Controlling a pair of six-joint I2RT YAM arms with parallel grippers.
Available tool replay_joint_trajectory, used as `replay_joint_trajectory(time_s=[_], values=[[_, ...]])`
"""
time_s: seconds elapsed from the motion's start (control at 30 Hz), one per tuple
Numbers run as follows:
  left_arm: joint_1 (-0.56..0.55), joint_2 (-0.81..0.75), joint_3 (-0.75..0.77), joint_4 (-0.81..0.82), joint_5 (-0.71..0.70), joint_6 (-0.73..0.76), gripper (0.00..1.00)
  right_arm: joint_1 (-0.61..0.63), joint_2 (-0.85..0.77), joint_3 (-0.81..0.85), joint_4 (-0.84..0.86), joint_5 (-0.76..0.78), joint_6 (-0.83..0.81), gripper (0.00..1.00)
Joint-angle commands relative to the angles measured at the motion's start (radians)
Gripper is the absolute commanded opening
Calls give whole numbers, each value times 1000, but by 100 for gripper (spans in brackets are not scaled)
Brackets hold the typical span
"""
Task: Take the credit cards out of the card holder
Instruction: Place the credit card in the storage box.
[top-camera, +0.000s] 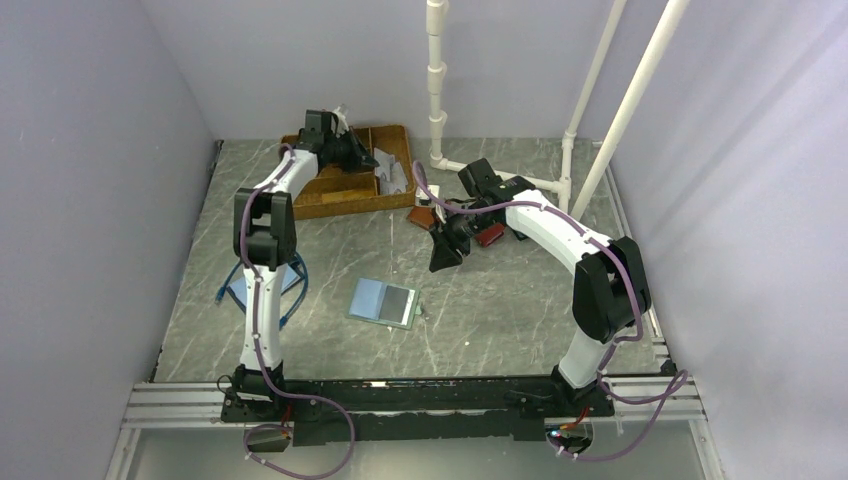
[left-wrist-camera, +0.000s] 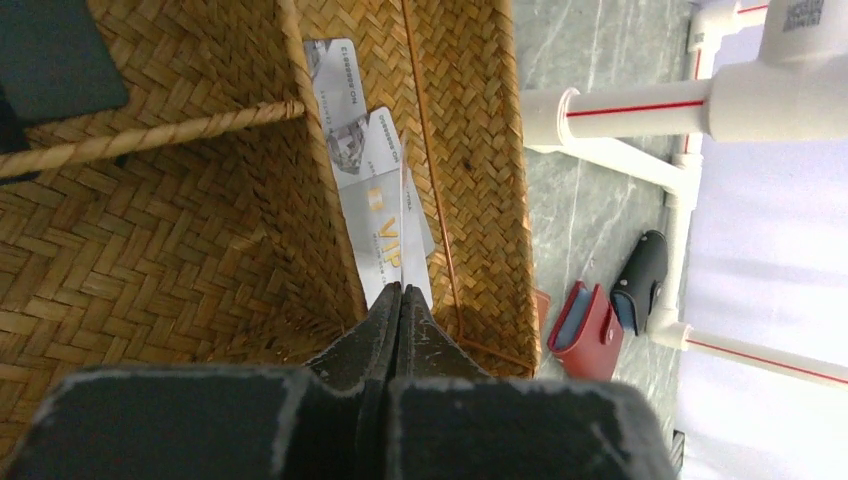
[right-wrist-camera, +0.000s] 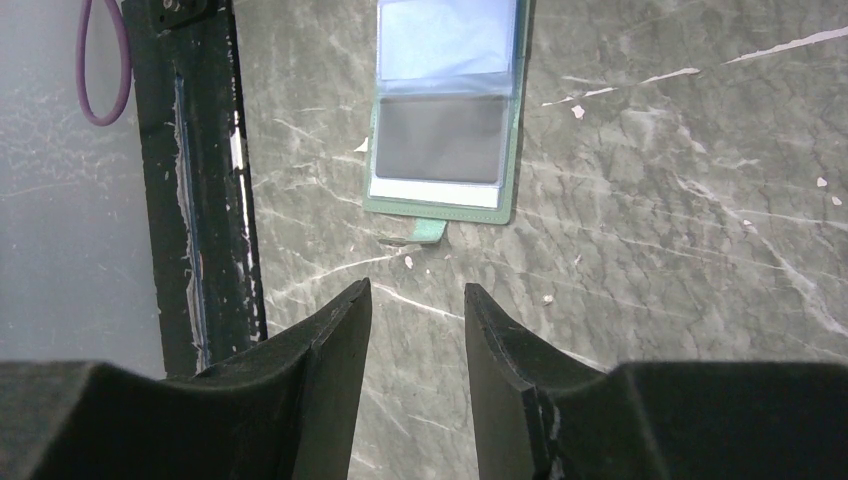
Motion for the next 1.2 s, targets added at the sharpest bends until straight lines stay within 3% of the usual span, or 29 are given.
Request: replay_joint_trajectory(time_s=[0.0, 0.1, 0.23, 0.43, 0.7, 0.93, 1.1, 1.17], values=[[-22, 35, 140, -148, -77, 43, 2, -4, -6, 4, 10, -10, -25, 42], [-29, 55, 221, -262, -152, 71, 12, -4, -5, 4, 11, -11, -24, 42], [-31, 9, 217, -288, -235, 104, 30, -4, -5, 5, 10, -12, -26, 42], [-30, -106, 170, -277, -276, 169, 34, -4, -9, 5, 8, -11, -26, 42], [3, -452, -255, -38, -314, 185, 43, -4, -28, -3, 10, -19, -40, 42], [42, -766, -600, 56, -369, 206, 71, -4, -57, -16, 0, -45, -89, 42], [97, -969, -794, 104, -304, 163, 96, -4, -87, -30, 0, -65, -119, 43], [109, -1015, -823, 78, -246, 169, 99, -4, -98, -33, -4, -68, -135, 43]])
